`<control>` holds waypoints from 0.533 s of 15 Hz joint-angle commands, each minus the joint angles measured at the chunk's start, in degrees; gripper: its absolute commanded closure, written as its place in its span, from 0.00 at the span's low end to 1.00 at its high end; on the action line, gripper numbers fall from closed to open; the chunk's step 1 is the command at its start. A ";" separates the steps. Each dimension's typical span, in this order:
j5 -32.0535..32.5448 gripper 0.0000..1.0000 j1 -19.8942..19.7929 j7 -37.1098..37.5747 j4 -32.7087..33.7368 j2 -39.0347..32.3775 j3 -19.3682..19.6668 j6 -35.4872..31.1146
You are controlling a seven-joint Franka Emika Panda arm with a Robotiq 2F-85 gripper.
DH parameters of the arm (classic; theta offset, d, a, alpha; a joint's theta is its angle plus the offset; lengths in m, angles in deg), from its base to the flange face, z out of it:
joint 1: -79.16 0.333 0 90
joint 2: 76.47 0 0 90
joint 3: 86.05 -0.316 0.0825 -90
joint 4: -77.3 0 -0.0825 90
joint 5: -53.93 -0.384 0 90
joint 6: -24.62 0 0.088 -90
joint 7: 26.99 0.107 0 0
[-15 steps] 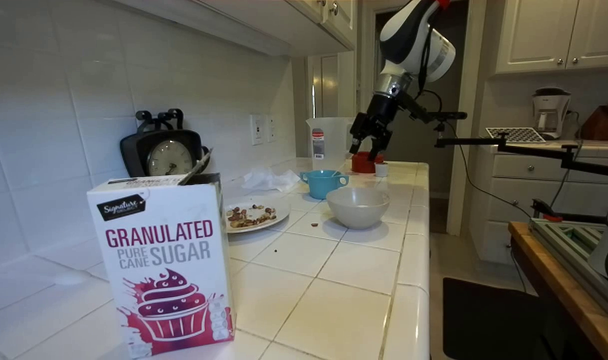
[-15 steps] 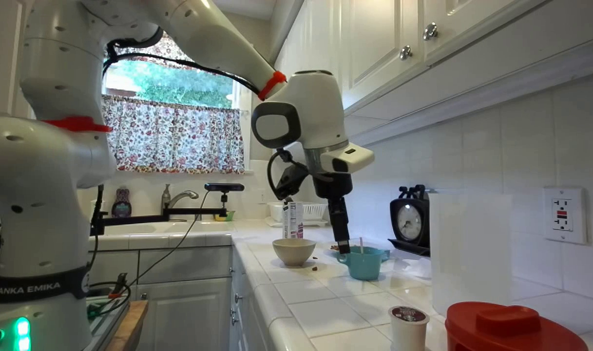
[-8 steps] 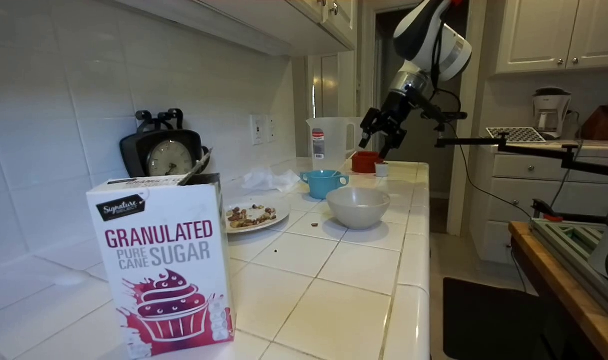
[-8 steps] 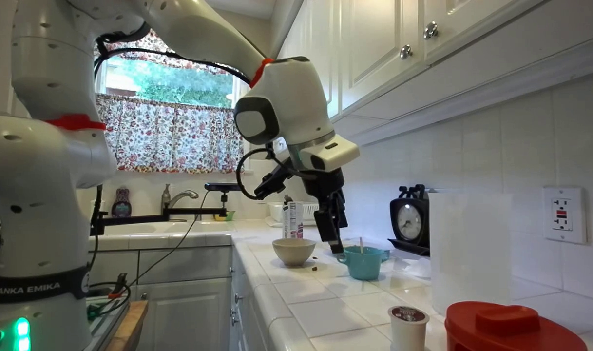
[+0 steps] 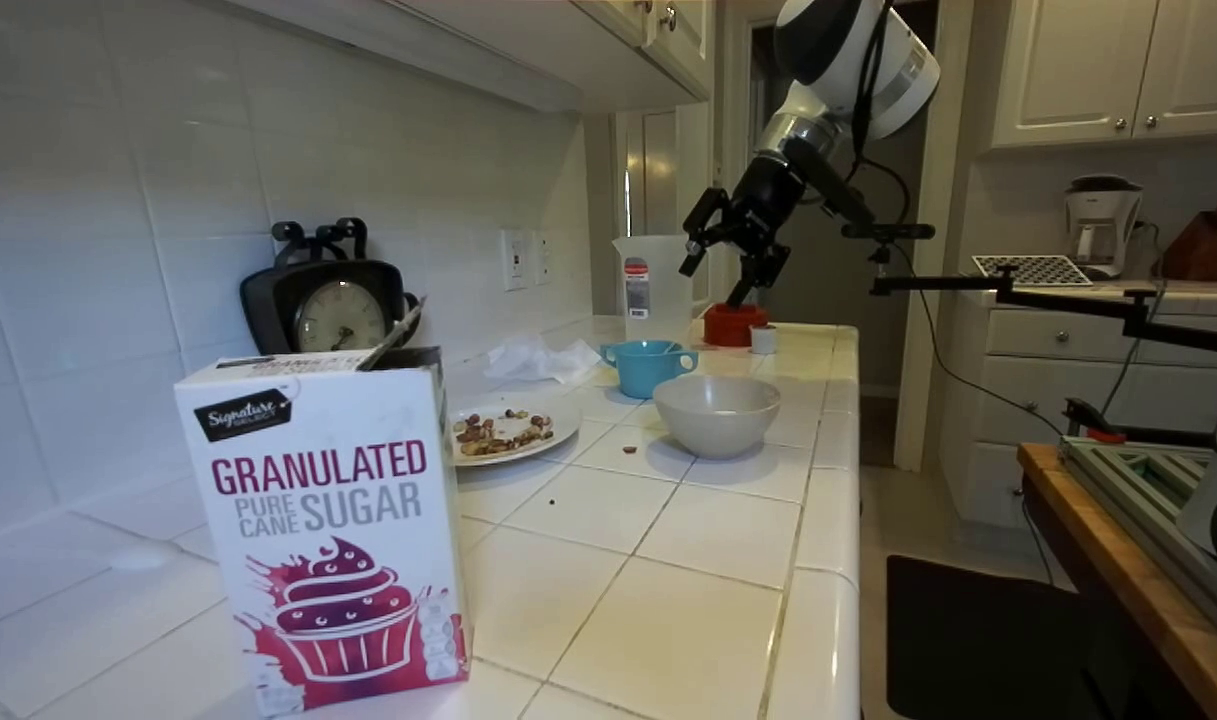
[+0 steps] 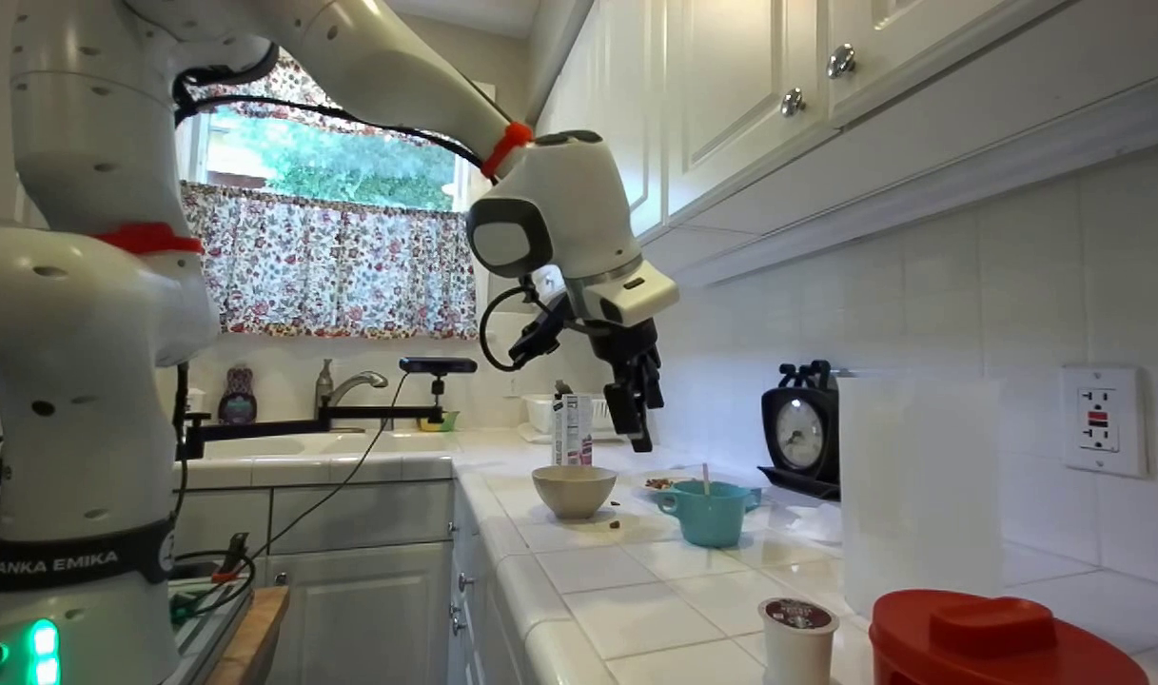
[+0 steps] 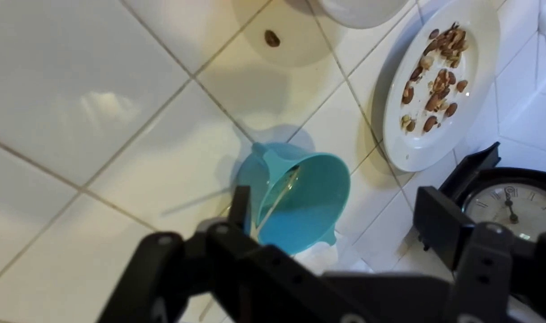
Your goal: Use the straw to stir in the brown bowl
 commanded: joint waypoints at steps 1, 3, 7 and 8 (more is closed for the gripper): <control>-0.45 0.06 0.01 1.32 0.88 -0.06 1.92 1.41; -0.52 0.07 -0.52 0.82 0.88 -0.31 3.26 1.98; -1.12 0.06 -1.84 -0.94 2.07 -2.26 6.30 5.95; -1.04 0.06 -2.27 -1.31 2.52 -2.89 6.84 7.19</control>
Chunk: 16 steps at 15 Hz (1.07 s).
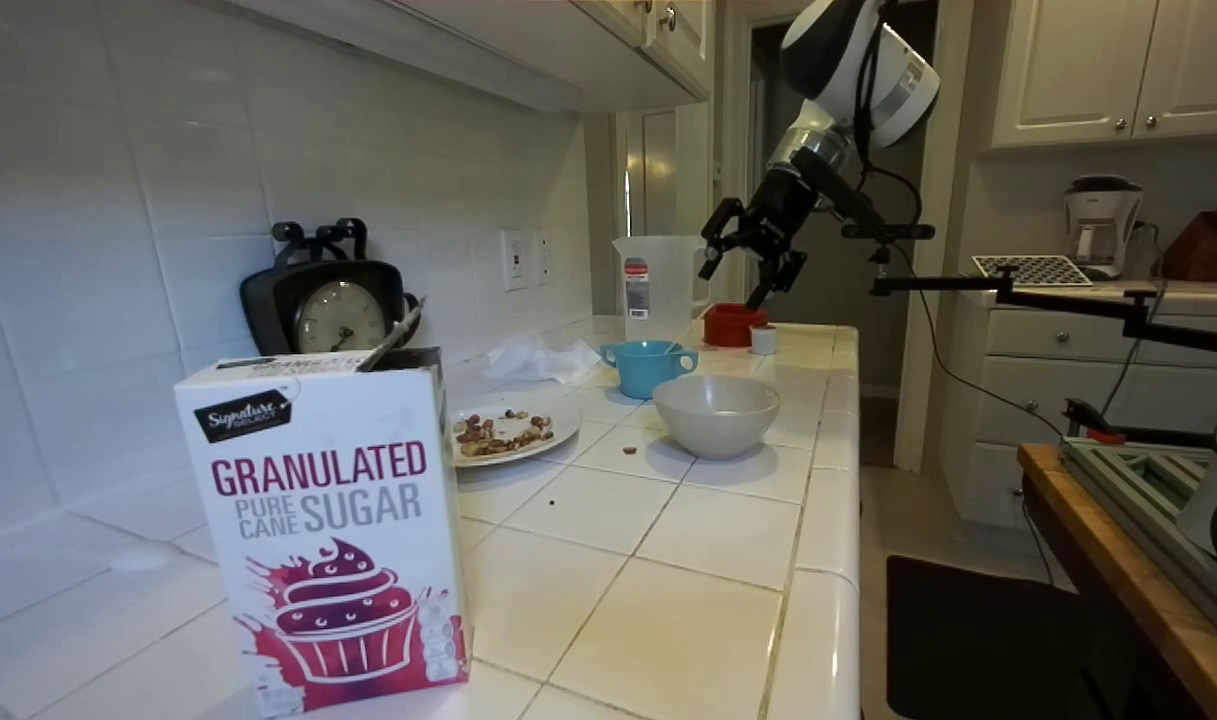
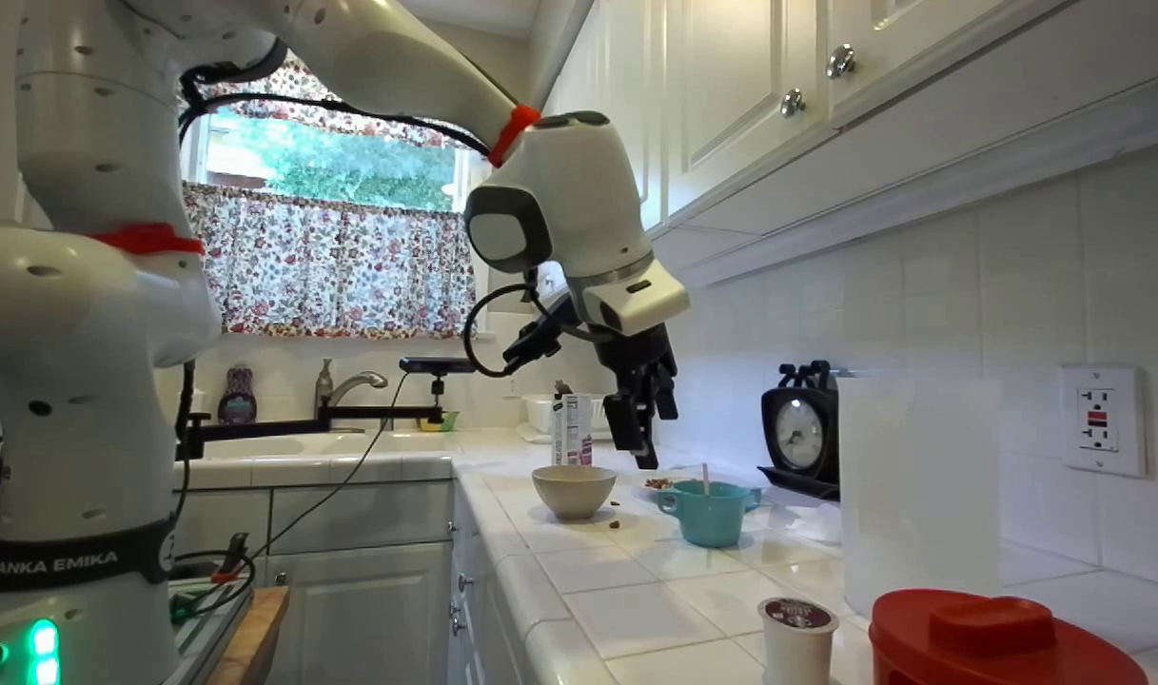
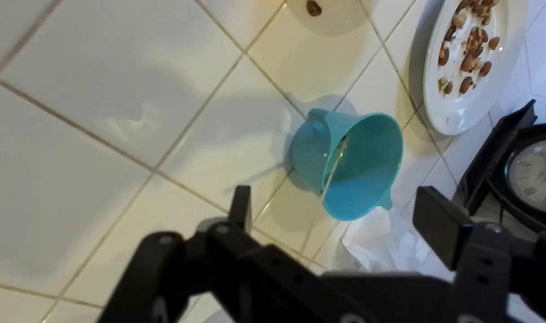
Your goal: Use the straw to stir in the brown bowl
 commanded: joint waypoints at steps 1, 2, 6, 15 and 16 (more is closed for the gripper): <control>-0.99 0.06 -1.12 -2.18 3.13 -2.88 1.95 5.53; -0.99 0.07 -1.49 -2.54 3.80 -3.62 2.37 6.97; 0.32 0.09 -3.07 -4.69 8.52 -7.59 3.14 13.31; 6.56 0.04 -3.82 -8.58 15.29 -12.63 1.75 13.95; 6.79 0.09 -3.88 -9.14 15.59 -12.76 1.56 13.93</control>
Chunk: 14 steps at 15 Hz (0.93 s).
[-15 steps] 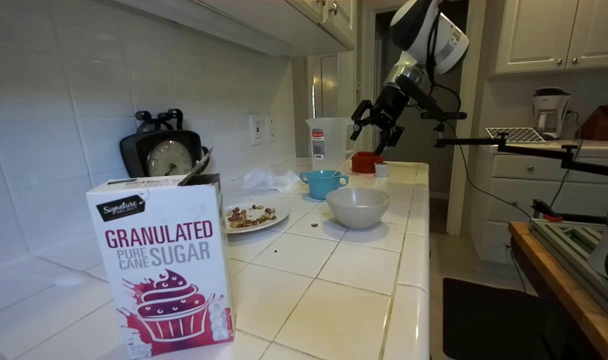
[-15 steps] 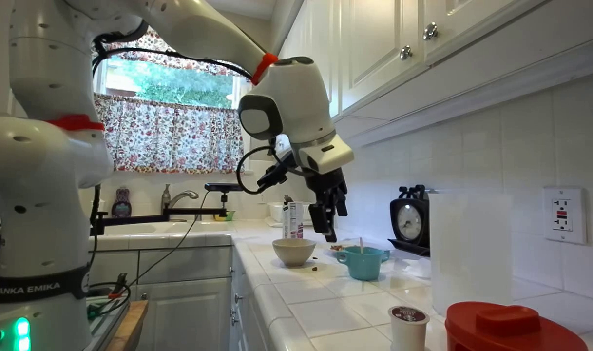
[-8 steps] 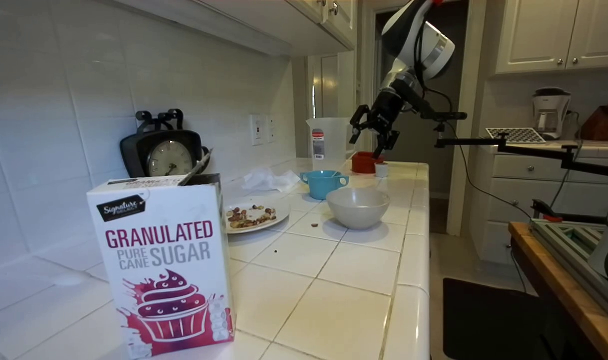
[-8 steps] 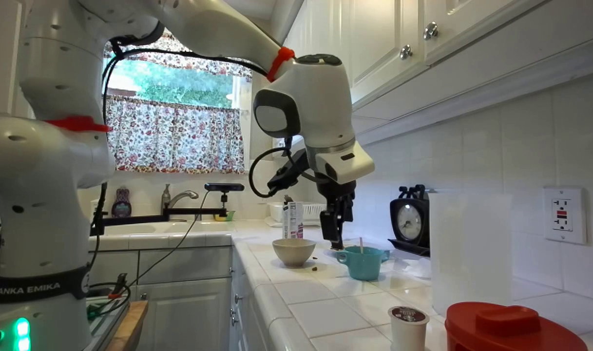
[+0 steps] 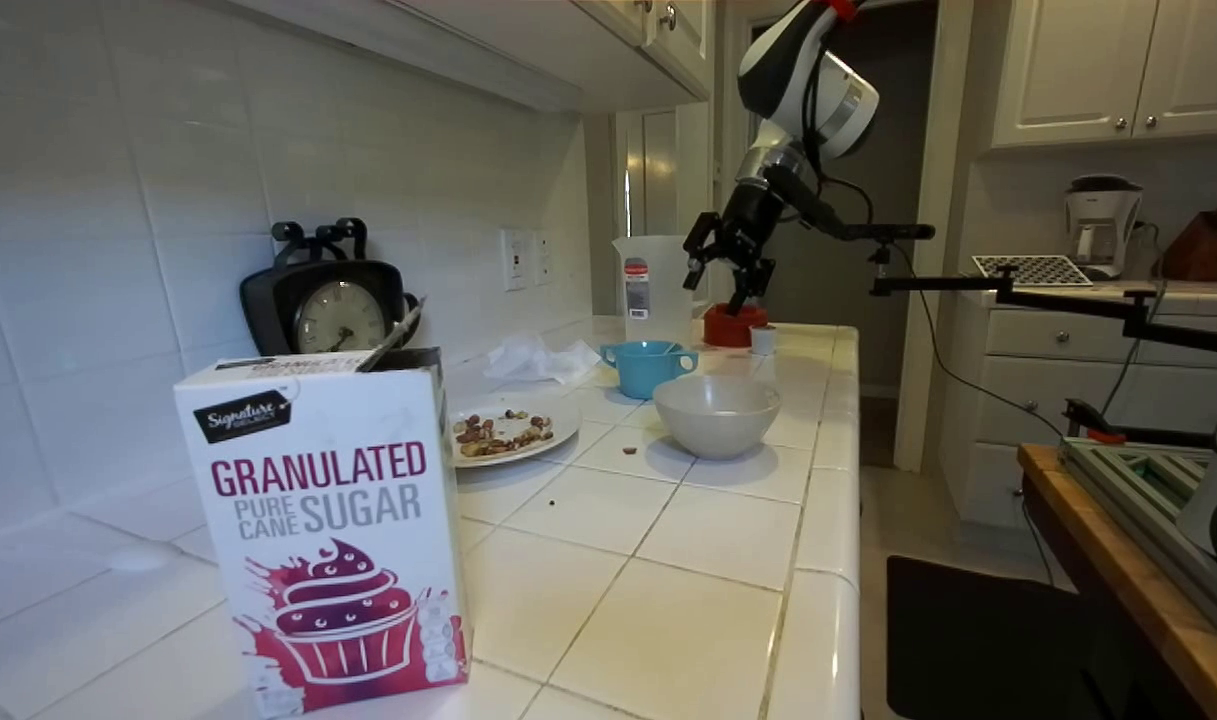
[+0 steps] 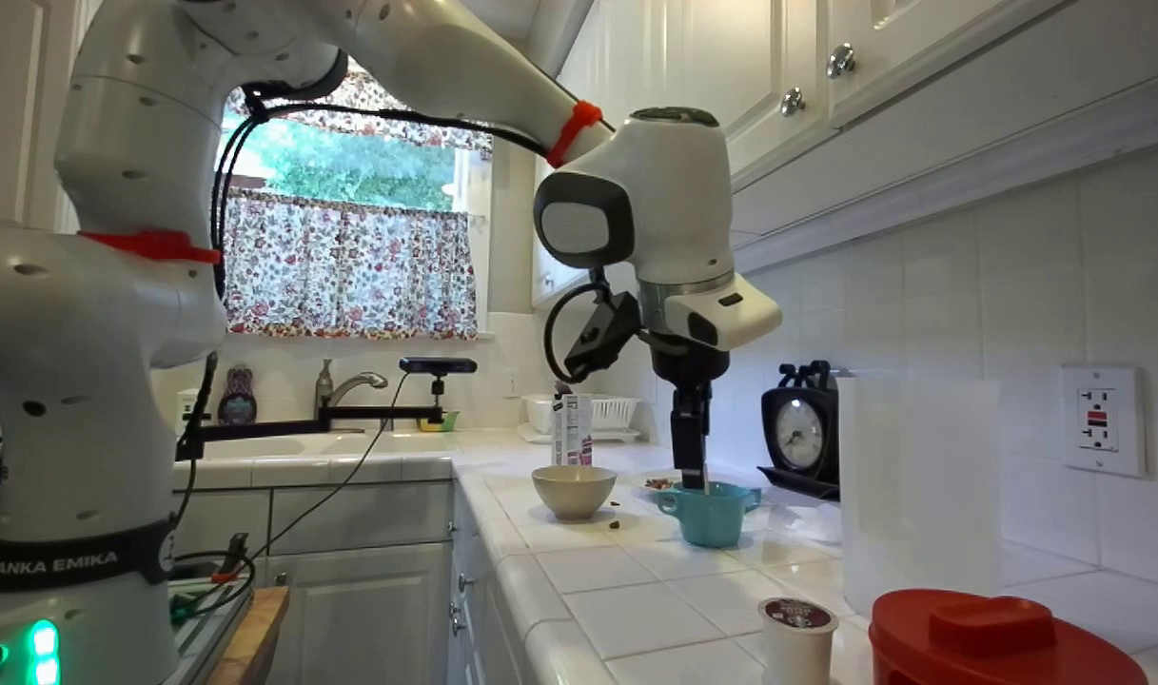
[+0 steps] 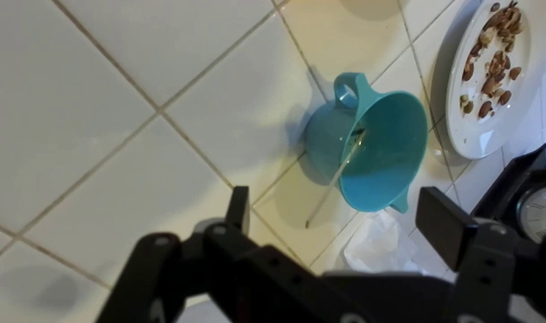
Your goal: Use the straw to stir in the brown bowl
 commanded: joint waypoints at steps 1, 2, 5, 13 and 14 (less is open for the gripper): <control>2.00 0.09 -0.87 -2.65 2.36 -1.61 -0.89 0.85; 2.31 0.12 -0.91 -3.16 2.67 -1.83 -1.00 0.88; 2.26 0.31 -1.11 -4.65 3.38 -2.39 -1.21 0.84; 1.40 0.69 -1.28 -6.14 3.21 -2.90 -1.50 0.83; 1.32 0.68 -1.27 -6.21 3.20 -2.97 -1.60 0.83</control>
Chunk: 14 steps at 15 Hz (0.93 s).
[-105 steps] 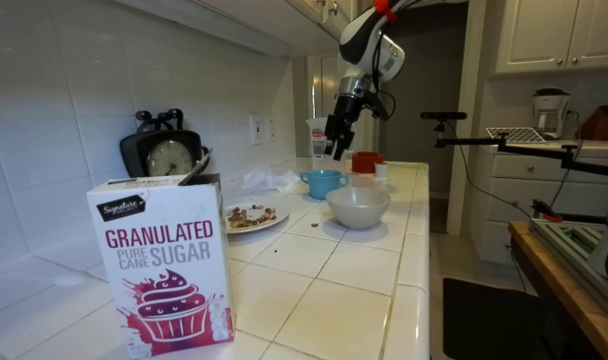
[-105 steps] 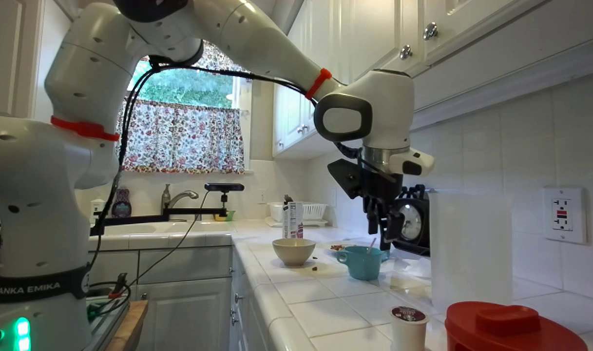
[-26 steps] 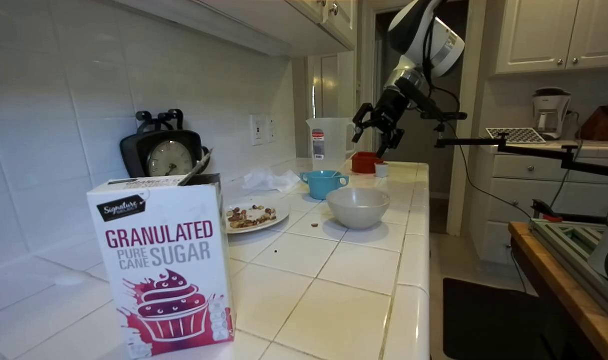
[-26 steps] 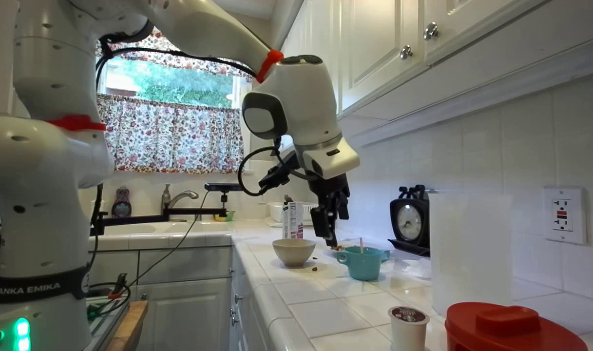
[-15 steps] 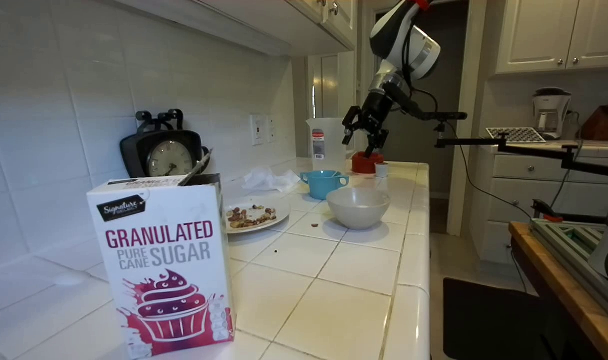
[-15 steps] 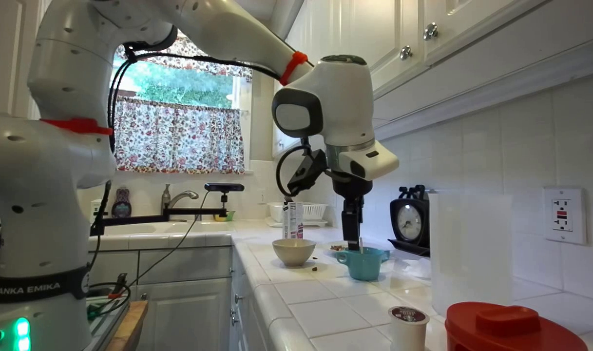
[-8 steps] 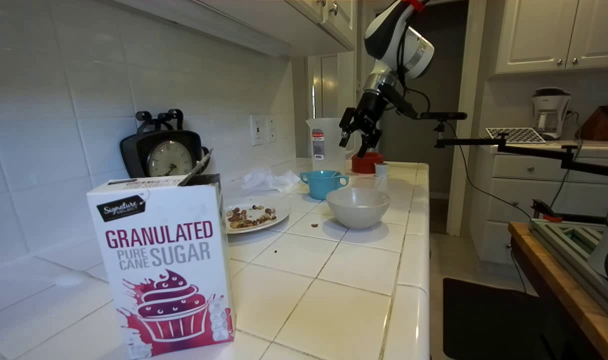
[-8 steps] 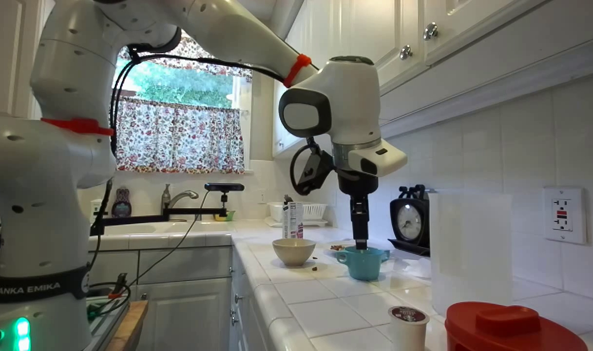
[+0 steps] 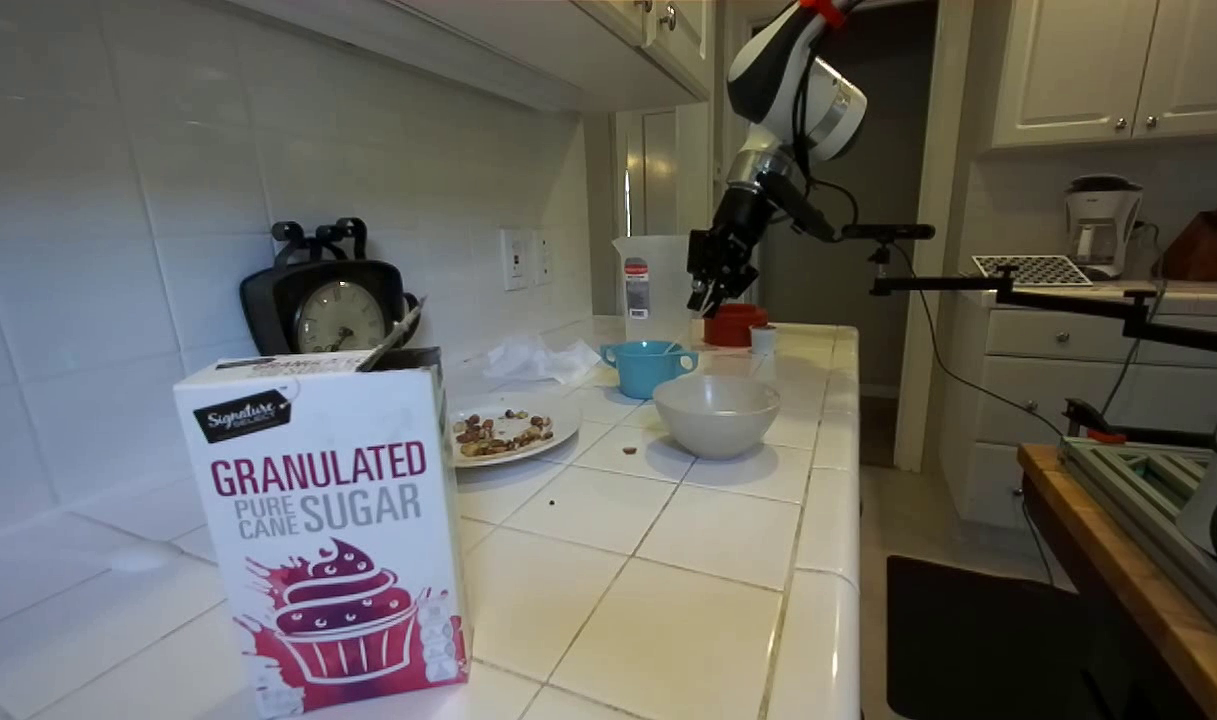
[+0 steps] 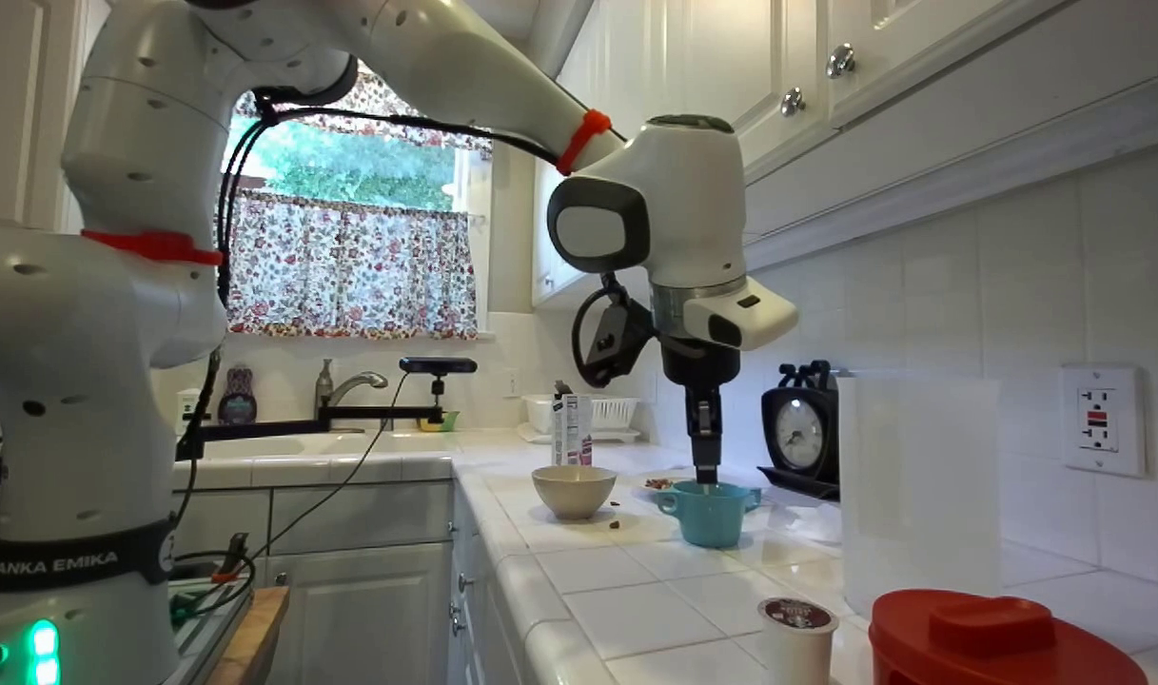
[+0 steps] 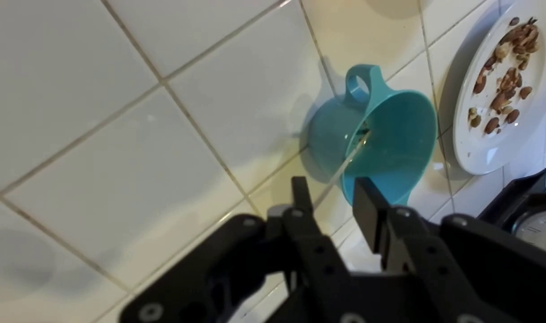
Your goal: Use the straw to stir in the brown bowl
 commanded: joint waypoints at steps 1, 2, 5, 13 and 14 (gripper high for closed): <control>-0.19 0.67 -1.10 -1.98 1.00 -0.99 -1.11 0.78; -0.21 0.68 -1.07 -1.98 1.02 -1.09 -1.25 0.80; -0.33 1.00 -1.06 -2.13 1.08 -1.29 -1.64 0.72; -0.45 0.99 -0.94 -2.31 1.58 -0.66 -2.12 0.29; -0.57 0.99 -0.90 -2.46 1.55 -0.33 -2.18 0.10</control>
